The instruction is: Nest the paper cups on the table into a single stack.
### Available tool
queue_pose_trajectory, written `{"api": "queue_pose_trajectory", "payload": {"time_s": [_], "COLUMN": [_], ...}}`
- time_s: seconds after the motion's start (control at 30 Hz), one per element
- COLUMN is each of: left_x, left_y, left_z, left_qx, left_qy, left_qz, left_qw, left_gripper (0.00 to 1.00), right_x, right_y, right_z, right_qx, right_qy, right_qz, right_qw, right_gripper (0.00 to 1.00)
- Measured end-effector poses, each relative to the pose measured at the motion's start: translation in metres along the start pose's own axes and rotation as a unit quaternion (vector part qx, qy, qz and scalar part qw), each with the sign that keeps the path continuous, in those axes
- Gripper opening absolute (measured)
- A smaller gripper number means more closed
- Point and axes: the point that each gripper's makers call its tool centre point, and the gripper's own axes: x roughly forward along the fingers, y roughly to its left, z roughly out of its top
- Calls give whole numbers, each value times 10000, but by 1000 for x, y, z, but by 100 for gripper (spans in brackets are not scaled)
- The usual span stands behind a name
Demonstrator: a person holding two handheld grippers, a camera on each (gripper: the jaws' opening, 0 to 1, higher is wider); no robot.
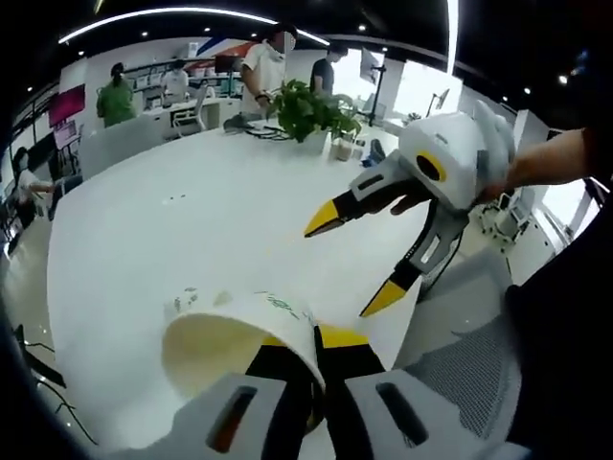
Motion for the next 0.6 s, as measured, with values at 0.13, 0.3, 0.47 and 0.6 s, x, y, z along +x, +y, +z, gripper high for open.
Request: {"api": "queue_pose_trajectory", "payload": {"time_s": [0.13, 0.3, 0.47, 0.6], "left_x": [1, 2, 9, 11], "left_y": [-2, -4, 6, 1], "left_z": [-3, -8, -11, -12], "left_qx": [84, 299, 380, 514], "left_qy": [135, 393, 470, 612], "left_qz": [-42, -46, -81, -96], "left_qw": [9999, 9988, 9981, 9968], "left_gripper": [0, 0, 0, 0], "right_x": [-3, -4, -5, -8], "right_y": [-6, -10, -7, -5], "right_z": [-8, -16, -22, -27], "right_qx": [215, 374, 503, 612], "right_qy": [26, 62, 60, 62], "right_qz": [-91, -149, -200, -227], "right_qw": [9997, 9992, 9985, 9978], "right_gripper": [66, 68, 68, 68]}}
